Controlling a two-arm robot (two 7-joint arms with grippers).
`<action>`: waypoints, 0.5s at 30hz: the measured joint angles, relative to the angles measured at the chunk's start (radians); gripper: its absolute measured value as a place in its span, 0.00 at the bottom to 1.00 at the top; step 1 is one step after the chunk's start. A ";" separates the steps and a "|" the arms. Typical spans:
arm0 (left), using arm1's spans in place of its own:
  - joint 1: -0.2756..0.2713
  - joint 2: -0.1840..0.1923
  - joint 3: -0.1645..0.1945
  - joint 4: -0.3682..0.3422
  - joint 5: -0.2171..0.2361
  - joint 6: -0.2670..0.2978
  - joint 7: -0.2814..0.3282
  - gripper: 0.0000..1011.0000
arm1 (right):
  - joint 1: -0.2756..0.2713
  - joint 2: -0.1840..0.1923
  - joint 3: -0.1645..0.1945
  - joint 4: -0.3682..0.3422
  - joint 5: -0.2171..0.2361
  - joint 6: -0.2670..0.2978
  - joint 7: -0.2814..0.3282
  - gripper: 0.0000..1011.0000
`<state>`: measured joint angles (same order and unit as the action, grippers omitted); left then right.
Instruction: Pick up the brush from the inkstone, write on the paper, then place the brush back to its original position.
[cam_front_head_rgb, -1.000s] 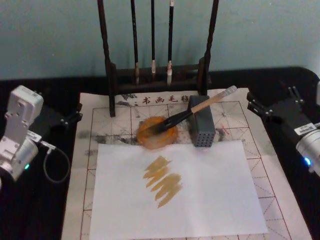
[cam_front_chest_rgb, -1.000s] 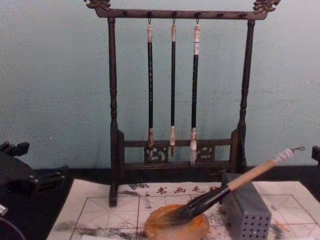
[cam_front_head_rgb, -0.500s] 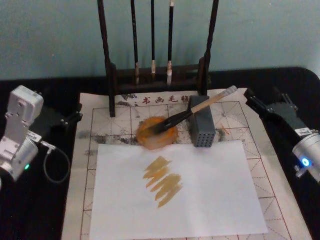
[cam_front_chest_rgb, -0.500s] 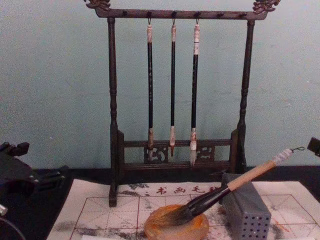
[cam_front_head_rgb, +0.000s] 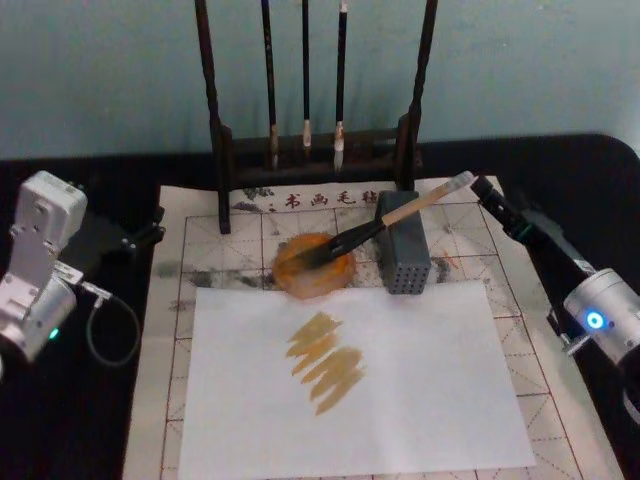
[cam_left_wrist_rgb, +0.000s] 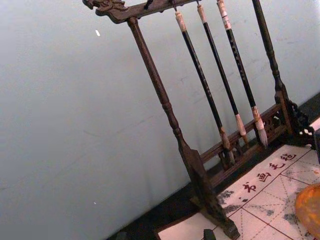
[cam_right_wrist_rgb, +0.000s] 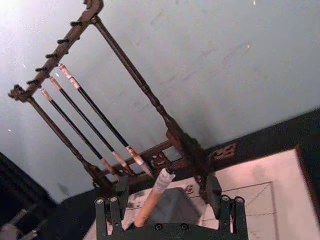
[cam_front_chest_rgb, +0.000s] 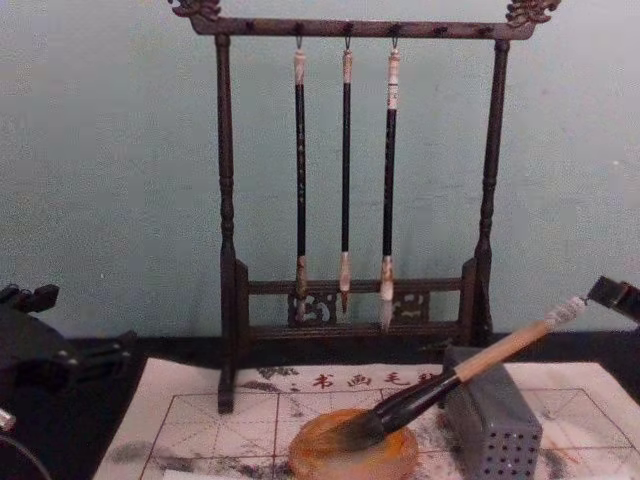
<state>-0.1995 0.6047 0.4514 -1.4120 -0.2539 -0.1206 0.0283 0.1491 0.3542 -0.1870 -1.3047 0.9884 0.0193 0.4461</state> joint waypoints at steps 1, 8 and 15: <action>0.000 0.000 0.000 0.000 0.000 0.000 0.000 0.99 | 0.004 -0.003 -0.001 0.008 0.012 0.007 0.006 0.99; 0.000 0.000 0.000 0.000 0.000 0.000 0.000 0.99 | 0.043 -0.027 -0.008 0.082 0.095 0.053 0.050 0.99; 0.000 0.000 0.000 0.000 0.000 0.000 0.000 0.99 | 0.090 -0.056 -0.022 0.165 0.169 0.088 0.105 0.99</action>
<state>-0.1995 0.6047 0.4514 -1.4119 -0.2539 -0.1206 0.0283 0.2393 0.2982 -0.2088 -1.1398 1.1572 0.1073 0.5508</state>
